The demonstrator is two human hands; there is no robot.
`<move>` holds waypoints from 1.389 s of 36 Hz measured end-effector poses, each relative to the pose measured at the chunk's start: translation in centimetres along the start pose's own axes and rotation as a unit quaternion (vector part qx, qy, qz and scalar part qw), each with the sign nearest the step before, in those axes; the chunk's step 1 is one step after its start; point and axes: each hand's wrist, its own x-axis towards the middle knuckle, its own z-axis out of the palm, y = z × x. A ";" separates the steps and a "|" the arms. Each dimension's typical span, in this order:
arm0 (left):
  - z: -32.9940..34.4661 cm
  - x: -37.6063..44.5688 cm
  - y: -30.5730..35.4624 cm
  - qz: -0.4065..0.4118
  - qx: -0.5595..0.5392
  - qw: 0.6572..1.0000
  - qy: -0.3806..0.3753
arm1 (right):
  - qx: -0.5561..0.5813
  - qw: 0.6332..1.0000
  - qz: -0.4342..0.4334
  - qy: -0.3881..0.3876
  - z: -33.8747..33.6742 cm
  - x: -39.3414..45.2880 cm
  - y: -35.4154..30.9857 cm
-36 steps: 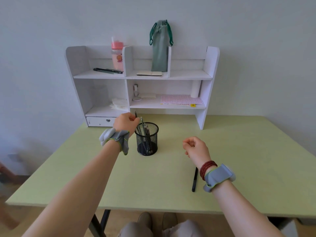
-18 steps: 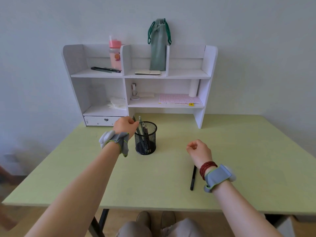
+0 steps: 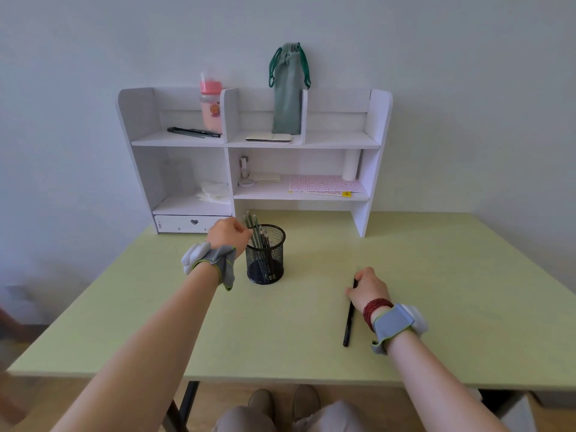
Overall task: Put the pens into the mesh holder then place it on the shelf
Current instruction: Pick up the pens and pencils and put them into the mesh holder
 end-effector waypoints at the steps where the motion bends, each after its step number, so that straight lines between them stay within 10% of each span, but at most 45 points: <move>1: 0.0 0.0 0.0 0.000 0.000 1.000 -0.001 | -0.008 1.000 -0.002 0.001 0.0 0.0 0.0; 14: -0.3 -1.0 -0.6 0.005 -0.010 1.000 -0.011 | -0.018 1.000 -0.004 -0.022 0.0 -0.8 -1.4; 30: -0.4 -2.1 -1.0 -0.013 -0.102 0.993 -0.050 | 0.244 0.935 -0.254 0.041 -4.5 -1.5 -13.4; 50: 0.4 -2.7 -1.3 -0.005 -0.092 0.996 -0.024 | 0.189 0.923 -0.330 0.050 0.2 0.3 -18.6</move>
